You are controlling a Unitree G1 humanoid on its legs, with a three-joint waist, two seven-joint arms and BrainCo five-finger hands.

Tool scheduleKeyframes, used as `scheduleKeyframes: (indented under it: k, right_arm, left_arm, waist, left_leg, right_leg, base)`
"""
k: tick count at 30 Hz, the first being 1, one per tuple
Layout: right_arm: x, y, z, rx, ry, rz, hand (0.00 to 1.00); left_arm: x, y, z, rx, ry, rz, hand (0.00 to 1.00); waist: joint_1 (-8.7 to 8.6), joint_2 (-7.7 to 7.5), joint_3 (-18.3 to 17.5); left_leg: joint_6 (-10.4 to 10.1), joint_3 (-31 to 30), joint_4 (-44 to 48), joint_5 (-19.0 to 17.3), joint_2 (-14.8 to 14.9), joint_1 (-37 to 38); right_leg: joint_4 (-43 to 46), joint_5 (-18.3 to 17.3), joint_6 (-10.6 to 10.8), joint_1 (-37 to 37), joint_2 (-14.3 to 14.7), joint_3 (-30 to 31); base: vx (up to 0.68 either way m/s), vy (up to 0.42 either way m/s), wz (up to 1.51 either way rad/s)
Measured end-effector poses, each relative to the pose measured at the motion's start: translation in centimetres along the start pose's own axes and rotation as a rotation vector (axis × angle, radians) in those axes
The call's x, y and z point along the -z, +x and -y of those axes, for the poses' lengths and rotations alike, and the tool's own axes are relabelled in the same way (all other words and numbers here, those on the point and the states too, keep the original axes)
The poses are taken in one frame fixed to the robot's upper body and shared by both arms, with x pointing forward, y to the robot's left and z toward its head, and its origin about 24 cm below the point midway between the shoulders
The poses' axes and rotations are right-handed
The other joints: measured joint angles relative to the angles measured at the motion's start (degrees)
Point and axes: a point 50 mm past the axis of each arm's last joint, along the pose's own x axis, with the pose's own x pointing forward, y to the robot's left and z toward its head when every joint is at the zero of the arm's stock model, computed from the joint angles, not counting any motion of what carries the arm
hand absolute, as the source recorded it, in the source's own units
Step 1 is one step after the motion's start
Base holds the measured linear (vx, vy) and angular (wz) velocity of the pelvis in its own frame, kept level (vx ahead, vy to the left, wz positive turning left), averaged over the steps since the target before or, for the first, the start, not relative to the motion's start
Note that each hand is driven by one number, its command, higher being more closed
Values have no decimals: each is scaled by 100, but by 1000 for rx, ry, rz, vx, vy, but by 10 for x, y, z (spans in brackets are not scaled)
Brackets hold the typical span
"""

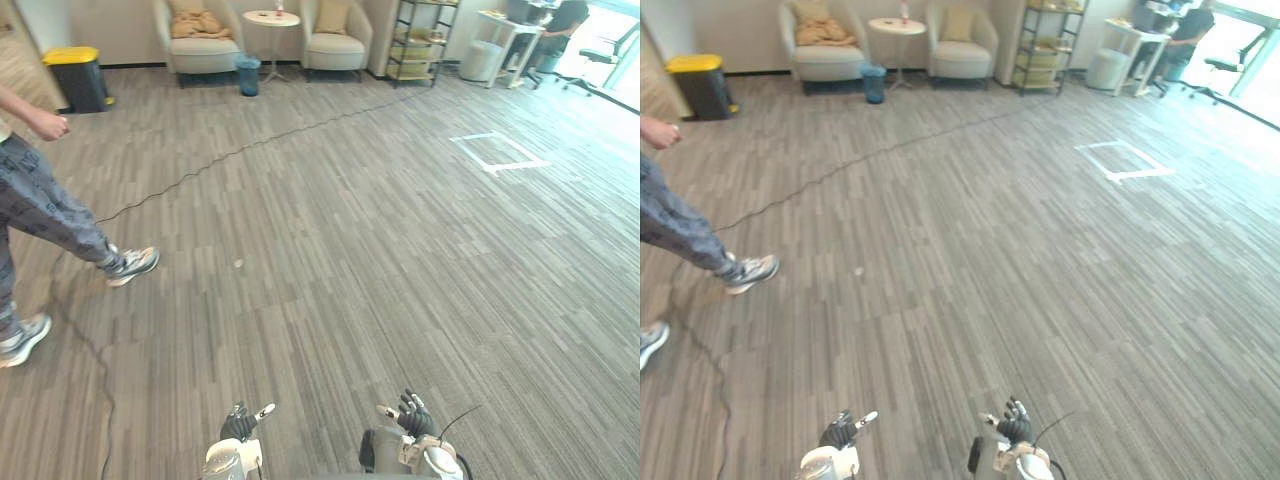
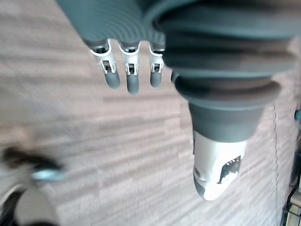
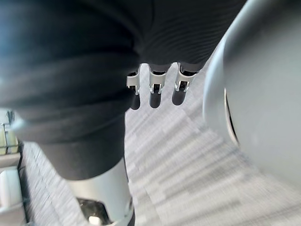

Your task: Pick up cushions and gather them together orderly.

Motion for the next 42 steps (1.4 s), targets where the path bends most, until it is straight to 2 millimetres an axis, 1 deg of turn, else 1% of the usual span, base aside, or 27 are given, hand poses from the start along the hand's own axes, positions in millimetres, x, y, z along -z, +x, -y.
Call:
scheduleKeyframes:
  k: [2,4,5,6,8,9,12,13,15,16,17,19,20,22,24,25,26,29,31,34,35,36,37,38,39,41,42]
  right_arm:
    - [-9,5,3,2,-22,8,0]
    - [-10,6,3,4,-21,8,0]
    - [-10,6,6,3,-31,5,0]
    - [-9,5,5,-2,-34,3,0]
    - [-4,4,-3,-16,-32,-16,0]
    - [1,2,-8,-34,-43,-32,0]
    - [4,2,-13,-54,-59,-47,0]
    - [0,4,-17,-63,-56,-35,0]
    - [1,4,-17,-58,-55,-37,0]
    - [4,2,-16,-51,-57,-48,0]
    - [7,1,-16,-51,-59,-56,0]
    - [16,-2,-19,-61,-59,-86,0]
    - [19,-3,-24,-78,-64,-95,0]
    - [25,-7,-26,-94,-85,-110,0]
    - [27,-8,-29,-116,-102,-111,0]
    - [28,-9,-25,-110,-103,-110,0]
    - [26,-8,-19,-95,-106,-102,0]
    - [17,-5,-7,-72,-127,-70,0]
    - [9,-2,-3,-54,-120,-45,0]
    - [-7,4,5,-34,-130,7,0]
    - [-6,3,9,-17,-115,4,0]
    - [0,1,12,-9,-117,-19,0]
    - [0,1,12,-9,-123,-19,0]
    - [-5,3,13,-12,-147,-10,0]
    - [-6,4,14,-13,-151,-8,0]
    - [-11,5,13,-23,-156,9,0]
    - [-12,5,13,-24,-158,12,0]
  left_arm:
    - [8,-2,5,7,-9,-26,0]
    - [9,-3,7,6,-26,-29,0]
    - [9,-3,12,18,-36,-30,0]
    - [8,-2,10,10,-38,-25,0]
    - [6,-2,6,1,-41,-17,0]
    - [5,-2,4,-3,-38,-10,0]
    - [-6,-1,2,-7,-38,48,0]
    - [-9,-2,0,-15,-42,71,0]
    - [-10,-2,0,-16,-46,78,0]
    - [-10,-2,-2,-26,-60,85,0]
    - [-10,-3,-4,-31,-57,85,0]
    - [-8,-3,-13,-50,-47,76,0]
    - [-6,-4,-18,-71,-62,72,0]
    - [-5,-4,-22,-84,-63,65,0]
    - [9,-8,-32,-105,-45,12,0]
    - [13,-9,-32,-104,-36,-9,0]
    - [14,-8,-27,-86,-20,-22,0]
    - [6,-2,-14,-34,25,-20,0]
    - [-2,2,-8,-14,43,-10,0]
    - [-10,5,4,38,95,11,0]
    - [-7,4,4,41,105,3,0]
    - [3,1,-1,30,108,-25,0]
    - [7,0,-1,27,106,-35,0]
    - [19,-4,-1,22,85,-77,0]
    - [20,-5,0,21,74,-76,0]
    - [17,-5,0,3,20,-60,0]
    - [17,-5,1,2,11,-58,0]
  waist:
    - [29,336,-39]
    - [42,384,-11]
    - [-51,505,46]
    - [-36,612,79]
    - [118,615,142]
    - [152,474,199]
    - [349,357,187]
    - [437,355,192]
    - [446,346,187]
    - [474,321,141]
    - [501,269,89]
    - [483,6,-190]
    - [496,-54,-262]
    - [498,-106,-265]
    - [530,48,-266]
    - [462,69,-309]
    - [399,113,-318]
    - [240,226,-217]
    - [100,207,-156]
    - [-79,233,10]
    - [-98,194,7]
    - [-88,107,10]
    - [-89,125,6]
    - [-82,321,4]
    - [-71,363,22]
    - [-55,568,119]
    - [-48,622,149]
  left_leg:
    - [-255,-245,261,256,314,90]
    - [-268,-531,675,609,310,-16]
    - [-68,-1043,2127,1445,438,-511]
    - [-244,-1323,3302,1994,614,-989]
    - [-182,-1536,5313,1666,767,-1998]
    - [-64,-1545,5669,1458,716,-2505]
    - [147,-1400,5198,992,637,-3409]
    - [107,-1385,3978,794,517,-3731]
    - [92,-1591,2860,831,358,-3919]
    - [-70,-2021,1684,1221,199,-4002]
    - [-262,-2065,1641,1605,118,-3971]
    - [-193,-1771,1761,1270,-104,-3925]
    - [75,-1435,2054,1055,-43,-3847]
    - [209,-1044,2151,950,-20,-3415]
    - [220,-871,2145,944,42,-2636]
    - [265,-778,1813,917,-22,-2156]
    - [341,-741,1356,872,-103,-1710]
    - [483,-765,305,785,-194,-785]
    - [484,-755,152,785,-192,-550]
    - [485,-904,9,784,-117,-218]
    - [484,-926,-151,785,-134,-10]
    - [482,-1032,-162,786,-171,229]
    - [476,-1065,-129,790,-155,263]
    - [113,-1243,677,1016,238,87]
    - [-79,-1348,1094,1179,343,-83]
    - [-771,-2034,3277,2390,632,-1104]
    - [-897,-2142,3777,2457,674,-1326]
  right_leg:
    - [84,-62,-501,161,268,-394]
    - [231,-365,-502,209,283,-310]
    - [31,-599,-455,645,512,-228]
    - [-326,-647,-442,1053,679,-96]
    - [-914,-848,-425,1919,973,356]
    - [-1144,-983,-420,2352,986,517]
    - [-1494,-1100,-279,2914,965,1134]
    - [-1599,-1186,-78,3135,866,1596]
    - [-1670,-1349,102,3317,724,1923]
    - [-1745,-1627,283,3543,514,2306]
    - [-1782,-1714,340,3620,406,2482]
    - [-1728,-1581,341,3539,124,2897]
    - [-1288,-1295,383,3338,68,3332]
    - [-737,-798,631,3215,-41,3546]
    - [1017,146,1264,2617,83,3478]
    - [2035,-36,1232,2135,135,3124]
    - [2609,-424,927,1752,109,2526]
    - [2619,-1192,435,1070,154,1112]
    - [1907,-1361,357,700,243,618]
    - [306,-906,403,185,216,455]
    - [-338,-480,401,85,142,453]
    - [-501,185,159,93,55,459]
    - [-417,258,29,92,72,443]
    - [-95,-265,-103,208,330,347]
    - [-104,-366,-132,285,408,337]
    - [-371,-543,-301,732,821,491]
    - [-478,-556,-317,881,923,504]
  base:
    - [697,-159,-56]
    - [684,-201,-56]
    - [513,-138,-53]
    - [860,-105,-91]
    - [645,44,-92]
    - [456,31,-66]
    - [483,97,-115]
    - [642,265,-149]
    - [576,296,-130]
    - [511,339,-109]
    - [774,517,-125]
    - [596,367,-77]
    - [759,434,-97]
    - [647,366,-118]
    - [450,195,-144]
    - [393,138,-108]
    - [495,163,-82]
    - [450,115,-50]
    - [445,8,-14]
    - [469,-132,31]
    - [499,-206,28]
    - [536,-227,18]
    - [694,-333,-11]
    - [604,-305,-18]
    - [724,-374,-29]
    - [640,-275,-37]
    - [663,-178,-72]
